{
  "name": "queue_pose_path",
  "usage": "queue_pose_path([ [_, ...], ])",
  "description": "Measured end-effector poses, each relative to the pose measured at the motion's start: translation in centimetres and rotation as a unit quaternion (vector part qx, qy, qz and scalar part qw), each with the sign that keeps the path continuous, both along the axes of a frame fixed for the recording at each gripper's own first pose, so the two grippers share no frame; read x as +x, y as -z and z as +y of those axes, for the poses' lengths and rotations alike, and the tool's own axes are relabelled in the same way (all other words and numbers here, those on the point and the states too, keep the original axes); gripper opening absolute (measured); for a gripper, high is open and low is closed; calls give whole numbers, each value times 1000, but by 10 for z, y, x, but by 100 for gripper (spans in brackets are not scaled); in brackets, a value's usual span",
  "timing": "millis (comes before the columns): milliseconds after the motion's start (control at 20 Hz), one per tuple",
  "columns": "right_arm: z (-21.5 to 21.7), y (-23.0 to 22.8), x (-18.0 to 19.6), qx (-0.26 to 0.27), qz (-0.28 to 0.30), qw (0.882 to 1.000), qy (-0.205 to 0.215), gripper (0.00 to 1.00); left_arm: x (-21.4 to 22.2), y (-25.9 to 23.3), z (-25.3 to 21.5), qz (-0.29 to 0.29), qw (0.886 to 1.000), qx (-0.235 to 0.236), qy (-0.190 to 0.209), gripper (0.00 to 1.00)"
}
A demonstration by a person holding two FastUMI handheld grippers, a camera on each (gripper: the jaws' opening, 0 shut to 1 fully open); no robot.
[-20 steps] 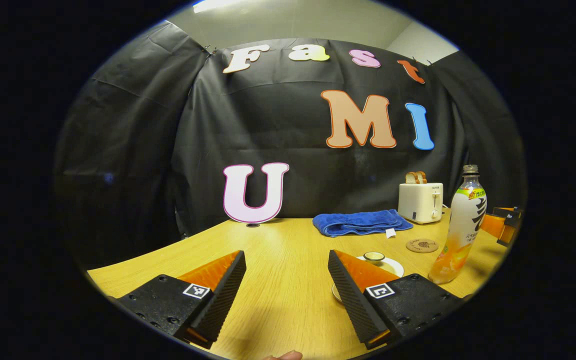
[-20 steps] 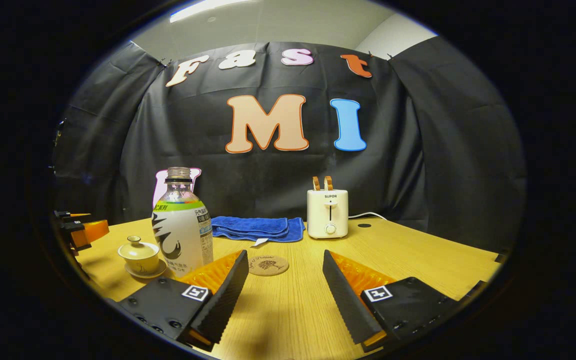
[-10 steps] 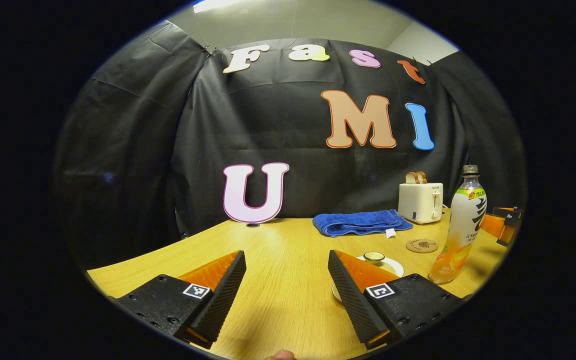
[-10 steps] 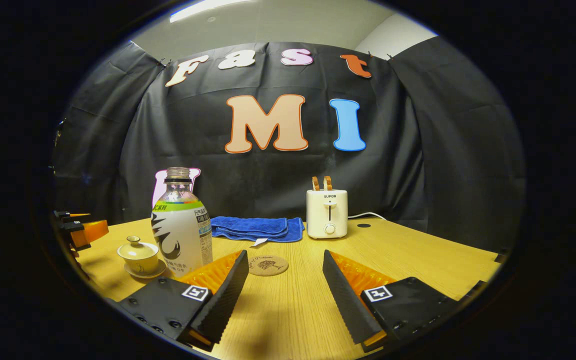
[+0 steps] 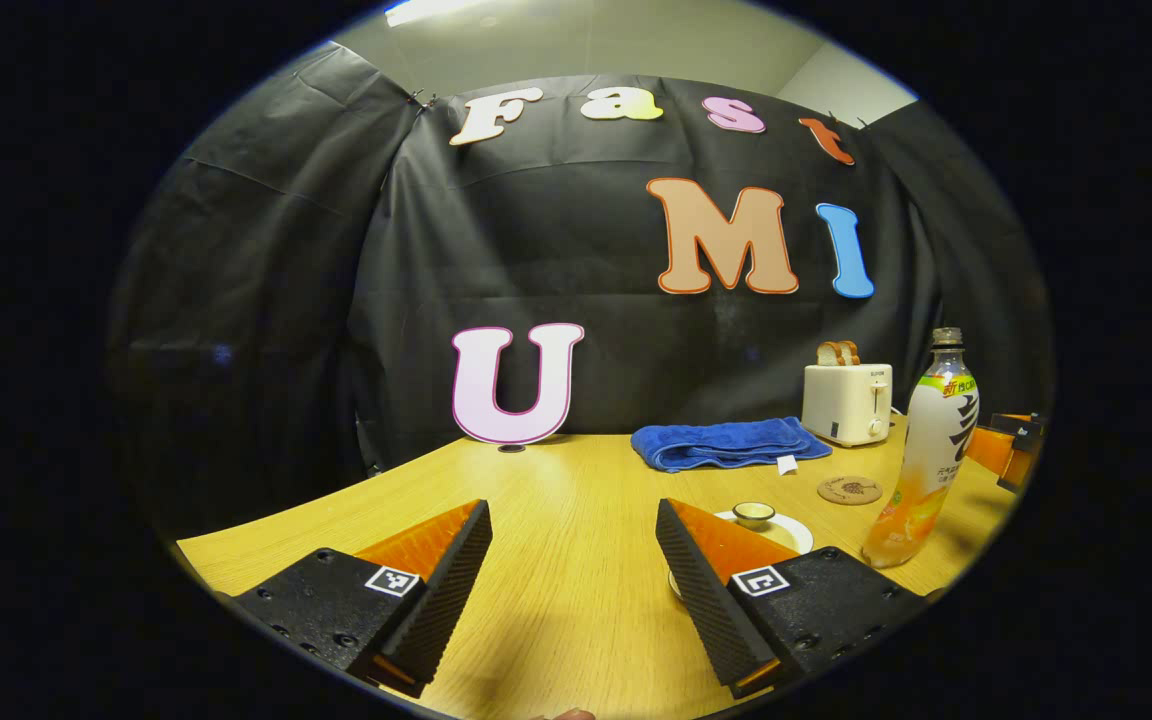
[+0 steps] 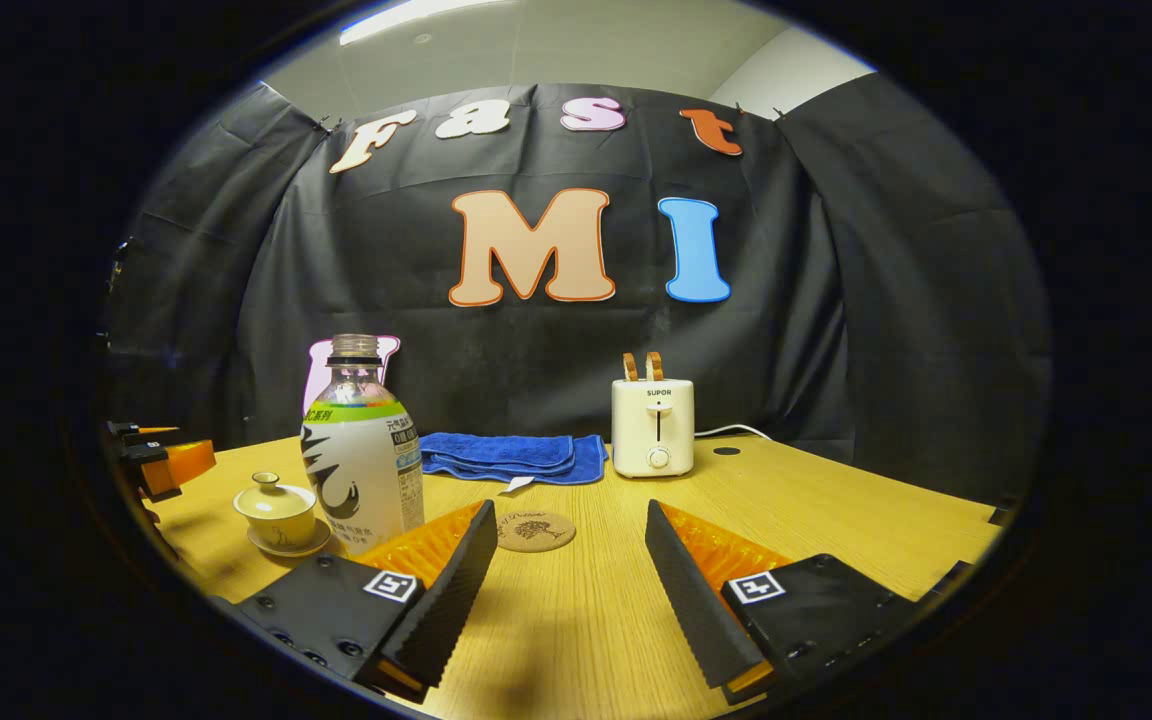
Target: Open the teacup lid with one hand, grasp the water bottle and pour water into the teacup with the other hand; after pouring, place the water bottle on the coaster and then close the teacup lid.
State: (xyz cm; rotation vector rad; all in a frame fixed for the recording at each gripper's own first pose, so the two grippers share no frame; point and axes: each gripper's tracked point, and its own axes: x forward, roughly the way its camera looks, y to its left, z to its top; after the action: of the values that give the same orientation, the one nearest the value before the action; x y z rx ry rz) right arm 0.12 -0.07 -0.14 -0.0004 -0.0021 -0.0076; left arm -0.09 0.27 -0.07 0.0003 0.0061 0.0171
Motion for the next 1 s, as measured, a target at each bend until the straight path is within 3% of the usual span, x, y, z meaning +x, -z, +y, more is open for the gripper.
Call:
queue_pose_path([
  [150,1,0,0,0,0,1000,-1,96,3,-1,-22,-5,999,-1,50,96],
  [500,1,0,0,0,0,1000,-4,96,12,0,-46,18,996,14,88,97],
  [700,0,0,0,0,-1,1000,-2,96,17,-11,-77,21,990,18,137,96],
  [1000,3,0,1,1,0,1000,-9,96,24,8,-103,70,983,26,169,95],
])
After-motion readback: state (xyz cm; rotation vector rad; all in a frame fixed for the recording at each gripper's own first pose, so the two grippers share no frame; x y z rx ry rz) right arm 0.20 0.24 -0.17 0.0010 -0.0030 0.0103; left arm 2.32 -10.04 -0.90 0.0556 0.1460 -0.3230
